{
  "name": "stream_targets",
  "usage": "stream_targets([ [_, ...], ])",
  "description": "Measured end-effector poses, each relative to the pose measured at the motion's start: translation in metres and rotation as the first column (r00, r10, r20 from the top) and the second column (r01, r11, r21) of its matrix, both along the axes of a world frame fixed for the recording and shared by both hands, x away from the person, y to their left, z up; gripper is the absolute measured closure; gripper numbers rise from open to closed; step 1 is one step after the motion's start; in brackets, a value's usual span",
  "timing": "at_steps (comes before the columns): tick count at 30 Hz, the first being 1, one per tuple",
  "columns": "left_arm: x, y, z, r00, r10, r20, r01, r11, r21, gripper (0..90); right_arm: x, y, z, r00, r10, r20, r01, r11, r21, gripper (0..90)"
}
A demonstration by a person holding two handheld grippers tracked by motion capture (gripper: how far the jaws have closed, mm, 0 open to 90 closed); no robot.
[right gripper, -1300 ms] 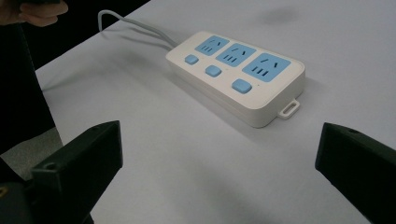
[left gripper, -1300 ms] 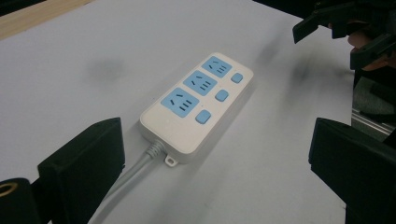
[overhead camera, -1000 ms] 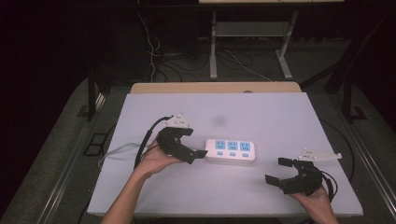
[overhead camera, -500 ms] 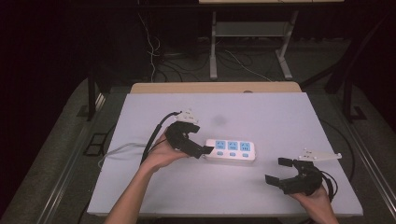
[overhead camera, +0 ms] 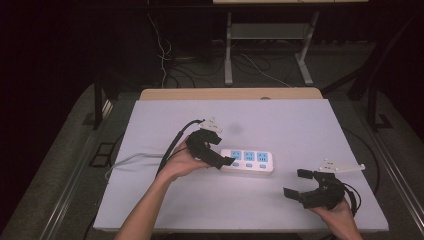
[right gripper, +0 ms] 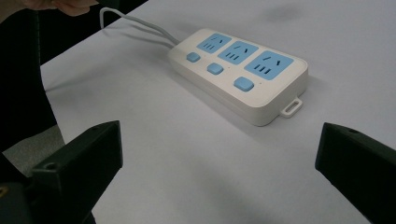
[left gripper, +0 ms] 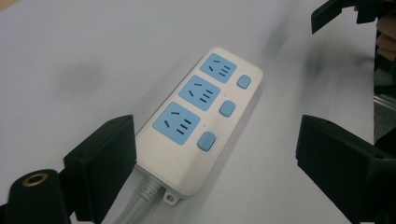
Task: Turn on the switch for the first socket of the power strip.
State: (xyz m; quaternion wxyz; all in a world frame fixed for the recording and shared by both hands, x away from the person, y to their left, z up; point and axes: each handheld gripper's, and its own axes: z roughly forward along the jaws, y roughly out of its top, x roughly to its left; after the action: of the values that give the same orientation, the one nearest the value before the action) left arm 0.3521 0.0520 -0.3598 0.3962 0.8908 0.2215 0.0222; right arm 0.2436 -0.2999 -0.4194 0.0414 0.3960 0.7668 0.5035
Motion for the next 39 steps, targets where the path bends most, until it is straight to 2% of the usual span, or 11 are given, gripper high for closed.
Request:
stream_targets([
  [6, 0.004, -0.008, -0.005, 0.9998, -0.017, -0.012, 0.017, 0.9992, 0.035, 15.7, 0.0, 0.0, 0.0, 1.0, 0.002, -0.002, -0.002, 1.0, -0.001, 0.4],
  [13, 0.009, -0.018, -0.009, 0.9988, -0.038, -0.03, 0.04, 0.9984, 0.04, 25.9, 0.0, 0.001, 0.0, 1.0, 0.009, -0.002, -0.009, 1.0, 0.003, 0.4],
  [20, 0.011, -0.027, -0.012, 0.9976, -0.061, -0.032, 0.062, 0.9965, 0.056, 49.5, 0.0, 0.001, 0.0, 0.9999, 0.014, -0.002, -0.014, 0.9999, 0.003, 0.4],
  [25, 0.013, -0.033, -0.018, 0.9952, -0.081, -0.055, 0.085, 0.9937, 0.074, 67.4, 0.0, 0.001, 0.0, 0.9999, 0.013, -0.003, -0.013, 0.9999, 0.005, 0.4],
  [31, 0.019, -0.036, -0.027, 0.9935, -0.08, -0.081, 0.087, 0.9924, 0.086, 88.0, 0.0, 0.001, 0.0, 0.9999, 0.014, -0.002, -0.014, 0.9999, 0.005, 0.4],
  [39, 0.021, -0.043, -0.038, 0.9912, -0.092, -0.096, 0.103, 0.9874, 0.12, 89.1, 0.001, 0.0, 0.0, 1.0, 0.007, -0.002, -0.007, 0.9999, 0.011, 0.4],
])
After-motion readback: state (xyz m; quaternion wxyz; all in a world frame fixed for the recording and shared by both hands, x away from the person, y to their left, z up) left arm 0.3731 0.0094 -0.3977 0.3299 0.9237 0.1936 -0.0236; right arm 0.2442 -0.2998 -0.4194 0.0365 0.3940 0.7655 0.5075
